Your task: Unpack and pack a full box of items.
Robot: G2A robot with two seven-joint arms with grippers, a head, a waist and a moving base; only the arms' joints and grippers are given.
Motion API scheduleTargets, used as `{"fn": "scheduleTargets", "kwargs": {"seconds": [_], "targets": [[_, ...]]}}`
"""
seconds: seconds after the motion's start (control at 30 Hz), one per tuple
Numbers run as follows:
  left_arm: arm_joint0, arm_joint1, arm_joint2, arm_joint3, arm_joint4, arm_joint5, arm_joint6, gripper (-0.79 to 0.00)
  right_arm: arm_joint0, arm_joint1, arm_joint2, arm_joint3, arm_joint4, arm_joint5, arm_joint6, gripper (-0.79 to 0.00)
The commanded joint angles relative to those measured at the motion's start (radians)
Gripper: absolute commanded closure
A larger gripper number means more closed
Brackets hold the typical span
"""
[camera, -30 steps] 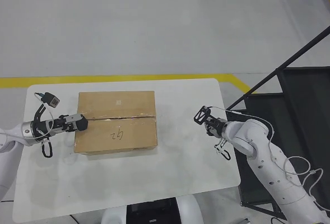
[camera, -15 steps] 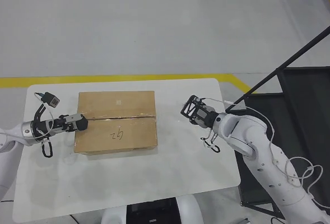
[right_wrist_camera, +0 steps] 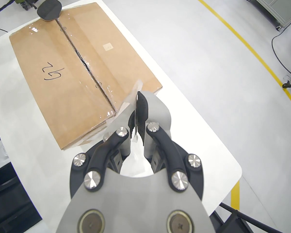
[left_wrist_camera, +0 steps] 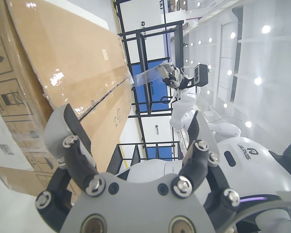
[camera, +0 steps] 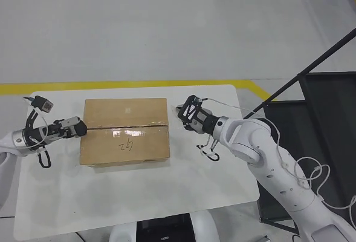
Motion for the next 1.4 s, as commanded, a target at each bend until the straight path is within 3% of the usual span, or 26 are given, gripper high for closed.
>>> {"fn": "scheduleTargets", "kwargs": {"seconds": [0.0,0.17,0.3,0.7,0.97,1.37], "targets": [[0.009,0.007,-0.035,-0.005,0.005,-0.003,0.000,-0.785,0.002,-0.002,0.001,0.005,0.008,0.007,-0.008,0.000],[0.032,0.023,-0.106,-0.001,0.039,0.002,0.019,-0.785,-0.006,-0.004,0.018,0.008,0.042,0.013,-0.038,0.000],[0.032,0.021,-0.094,0.019,0.066,0.006,0.025,-0.785,-0.023,-0.004,0.037,0.001,0.054,0.018,-0.063,0.000],[-0.141,-0.046,0.147,0.172,0.112,-0.035,0.057,-0.785,-0.077,0.002,0.096,-0.036,0.046,0.014,-0.084,0.000],[-0.217,-0.099,0.294,0.203,0.090,-0.041,0.020,-0.785,-0.096,0.004,0.125,-0.051,0.044,0.012,-0.075,0.000],[-0.319,-0.168,0.430,0.276,0.061,-0.058,-0.012,-0.785,-0.101,0.002,0.142,-0.081,0.031,0.011,-0.095,0.000]]}}
